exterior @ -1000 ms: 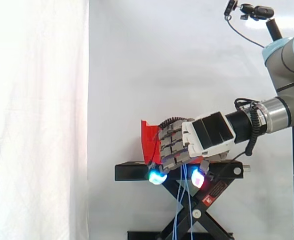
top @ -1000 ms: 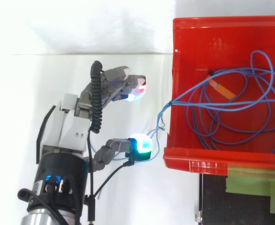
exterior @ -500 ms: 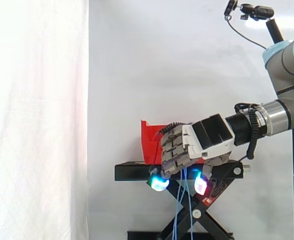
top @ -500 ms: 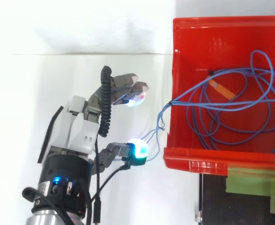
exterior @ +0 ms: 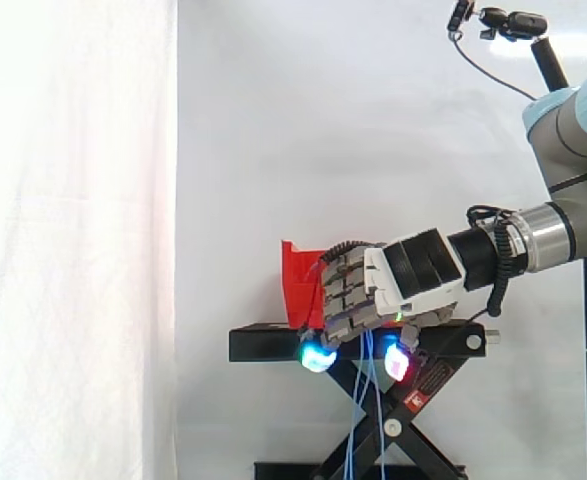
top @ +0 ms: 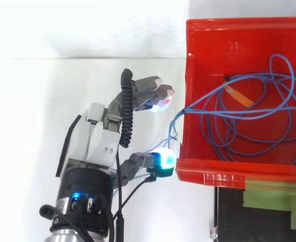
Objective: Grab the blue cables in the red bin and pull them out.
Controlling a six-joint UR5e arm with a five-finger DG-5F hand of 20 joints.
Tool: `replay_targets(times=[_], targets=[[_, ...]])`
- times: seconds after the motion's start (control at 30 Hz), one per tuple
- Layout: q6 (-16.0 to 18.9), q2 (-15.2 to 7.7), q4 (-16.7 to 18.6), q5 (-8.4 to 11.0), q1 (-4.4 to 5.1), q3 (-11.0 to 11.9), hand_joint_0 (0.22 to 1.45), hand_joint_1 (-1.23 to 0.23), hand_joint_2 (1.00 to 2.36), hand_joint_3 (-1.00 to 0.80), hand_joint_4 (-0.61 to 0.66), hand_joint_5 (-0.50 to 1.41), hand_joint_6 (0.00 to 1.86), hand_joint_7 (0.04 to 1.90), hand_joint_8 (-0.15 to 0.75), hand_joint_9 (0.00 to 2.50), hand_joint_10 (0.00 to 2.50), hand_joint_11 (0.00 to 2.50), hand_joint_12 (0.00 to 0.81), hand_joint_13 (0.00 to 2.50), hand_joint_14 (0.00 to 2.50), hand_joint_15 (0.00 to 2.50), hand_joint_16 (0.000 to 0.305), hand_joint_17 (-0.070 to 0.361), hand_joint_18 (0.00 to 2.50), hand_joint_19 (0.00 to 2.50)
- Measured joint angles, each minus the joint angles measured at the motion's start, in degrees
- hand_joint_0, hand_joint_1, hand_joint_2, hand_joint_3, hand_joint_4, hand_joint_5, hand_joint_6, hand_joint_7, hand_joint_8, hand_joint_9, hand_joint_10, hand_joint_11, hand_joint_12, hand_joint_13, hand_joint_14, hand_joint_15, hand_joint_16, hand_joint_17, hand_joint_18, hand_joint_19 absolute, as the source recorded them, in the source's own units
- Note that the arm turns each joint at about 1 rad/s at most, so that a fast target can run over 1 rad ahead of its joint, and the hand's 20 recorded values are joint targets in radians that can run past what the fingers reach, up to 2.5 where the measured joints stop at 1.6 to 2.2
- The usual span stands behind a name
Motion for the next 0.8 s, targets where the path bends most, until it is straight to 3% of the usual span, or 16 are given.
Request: replay_targets(times=[0.63, 0.8], targets=[[-4.5, 0.0, 2.0, -1.48, -1.34, 0.0, 0.77, -0.97, 1.0, -1.0, 0.11, 0.69, 0.0, 0.76, 0.275, 0.69, 0.02, 0.79, 0.383, 0.65, 0.02, 0.52, 0.054, 0.121, 0.47, 0.47], [-4.7, 0.0, 2.9, -1.54, -1.37, 0.0, 0.77, -0.96, 1.0, -1.0, 0.12, 0.69, 0.08, 0.75, 0.275, 0.7, 0.02, 0.8, 0.386, 0.66, 0.02, 0.52, 0.054, 0.121, 0.47, 0.48]])
